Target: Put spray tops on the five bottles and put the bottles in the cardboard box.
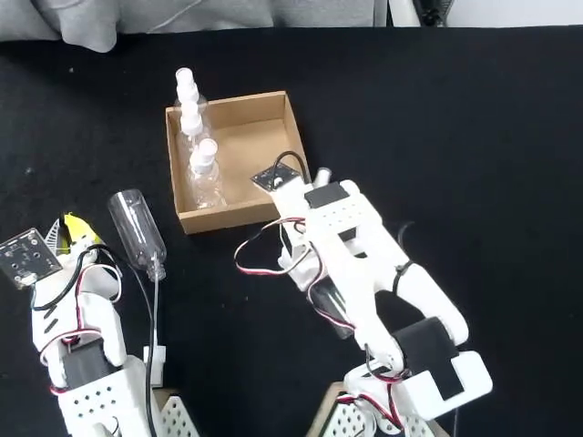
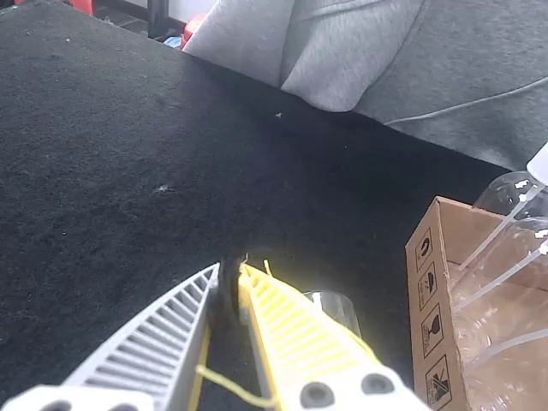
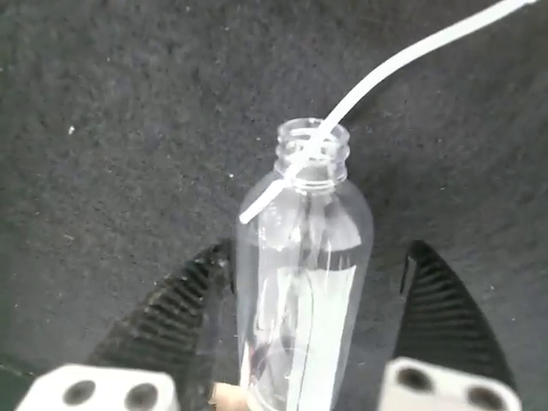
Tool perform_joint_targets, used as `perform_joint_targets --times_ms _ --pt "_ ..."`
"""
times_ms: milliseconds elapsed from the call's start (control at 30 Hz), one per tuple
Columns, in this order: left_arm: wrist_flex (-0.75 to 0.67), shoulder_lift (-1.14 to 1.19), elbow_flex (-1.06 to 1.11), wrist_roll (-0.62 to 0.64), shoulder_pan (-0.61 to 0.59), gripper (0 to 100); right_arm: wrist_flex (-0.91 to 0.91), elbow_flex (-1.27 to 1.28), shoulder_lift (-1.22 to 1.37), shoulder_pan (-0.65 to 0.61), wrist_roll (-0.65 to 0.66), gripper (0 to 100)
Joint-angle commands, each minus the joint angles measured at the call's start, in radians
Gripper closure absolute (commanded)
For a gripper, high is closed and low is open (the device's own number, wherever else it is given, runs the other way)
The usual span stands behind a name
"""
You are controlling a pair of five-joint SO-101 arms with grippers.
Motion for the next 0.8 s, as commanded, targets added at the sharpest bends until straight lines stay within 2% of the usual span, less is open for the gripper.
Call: perform_joint_targets --times_ms 0,233,467,567,767 --pt "-0.003 -0.011 0.025 0.002 -0.005 97 -0.031 0.019 0.002 -0.021 0.000 73.0" --pt "-0.003 -0.011 0.025 0.002 -0.005 97 -0.043 0.030 0.002 -0.021 -0.008 81.2" --pt "-0.003 -0.011 0.025 0.002 -0.005 97 -0.034 0.033 -0.007 -0.017 -0.002 84.0" --pt "-0.002 -0.011 0.025 0.002 -0.005 97 0.014 0.013 -0.031 -0.015 0.011 91.0" --pt "-0.002 -0.011 0.025 0.002 -0.005 97 0.143 -0.001 -0.177 -0.017 0.094 91.3"
